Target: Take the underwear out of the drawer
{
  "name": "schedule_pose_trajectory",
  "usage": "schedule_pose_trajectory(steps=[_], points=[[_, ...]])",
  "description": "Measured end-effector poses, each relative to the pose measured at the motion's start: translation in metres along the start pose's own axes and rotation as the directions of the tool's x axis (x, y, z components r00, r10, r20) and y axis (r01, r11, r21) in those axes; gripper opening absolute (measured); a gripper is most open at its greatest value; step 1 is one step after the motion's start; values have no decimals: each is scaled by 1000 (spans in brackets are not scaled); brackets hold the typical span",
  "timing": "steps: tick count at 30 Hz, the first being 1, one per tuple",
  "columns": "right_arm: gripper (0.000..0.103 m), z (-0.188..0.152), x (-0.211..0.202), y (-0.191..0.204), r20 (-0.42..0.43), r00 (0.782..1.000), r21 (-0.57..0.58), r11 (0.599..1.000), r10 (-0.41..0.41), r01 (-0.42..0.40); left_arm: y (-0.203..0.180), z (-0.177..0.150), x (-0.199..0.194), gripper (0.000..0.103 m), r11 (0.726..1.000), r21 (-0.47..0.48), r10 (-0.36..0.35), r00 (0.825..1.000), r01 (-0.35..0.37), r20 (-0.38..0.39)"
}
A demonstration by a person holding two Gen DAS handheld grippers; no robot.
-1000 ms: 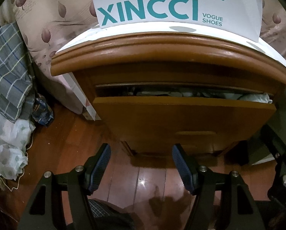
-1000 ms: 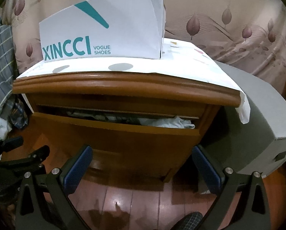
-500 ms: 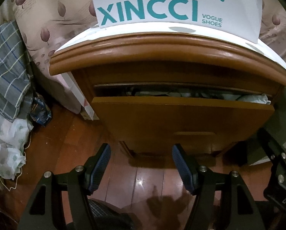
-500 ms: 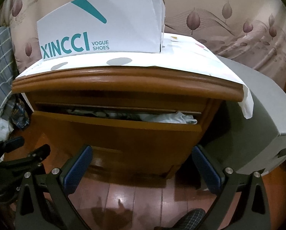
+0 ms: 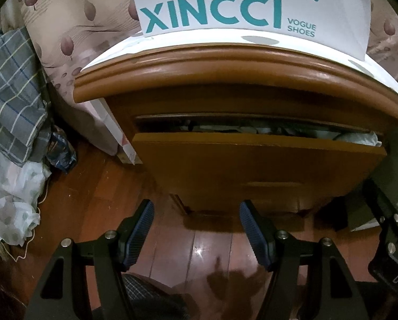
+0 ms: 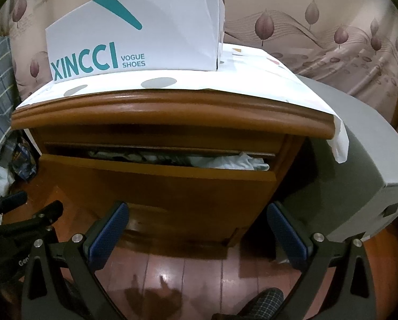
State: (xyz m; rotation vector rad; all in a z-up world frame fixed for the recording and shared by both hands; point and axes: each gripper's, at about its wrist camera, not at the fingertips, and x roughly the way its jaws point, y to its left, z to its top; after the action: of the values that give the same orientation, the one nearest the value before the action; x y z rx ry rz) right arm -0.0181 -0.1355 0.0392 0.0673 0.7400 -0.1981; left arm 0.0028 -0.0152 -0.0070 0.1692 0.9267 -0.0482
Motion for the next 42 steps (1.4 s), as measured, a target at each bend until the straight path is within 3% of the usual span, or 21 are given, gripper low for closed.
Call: schedule_pose_trajectory(steps=[32, 42], points=[[102, 2, 1, -2, -30, 999, -20, 1000, 12, -13, 4, 0, -1, 69, 1000, -12, -1, 1000, 1, -15], [102, 5, -2, -5, -31, 999, -6, 1000, 13, -13, 12, 1, 0, 69, 997, -69, -35, 999, 34, -22]])
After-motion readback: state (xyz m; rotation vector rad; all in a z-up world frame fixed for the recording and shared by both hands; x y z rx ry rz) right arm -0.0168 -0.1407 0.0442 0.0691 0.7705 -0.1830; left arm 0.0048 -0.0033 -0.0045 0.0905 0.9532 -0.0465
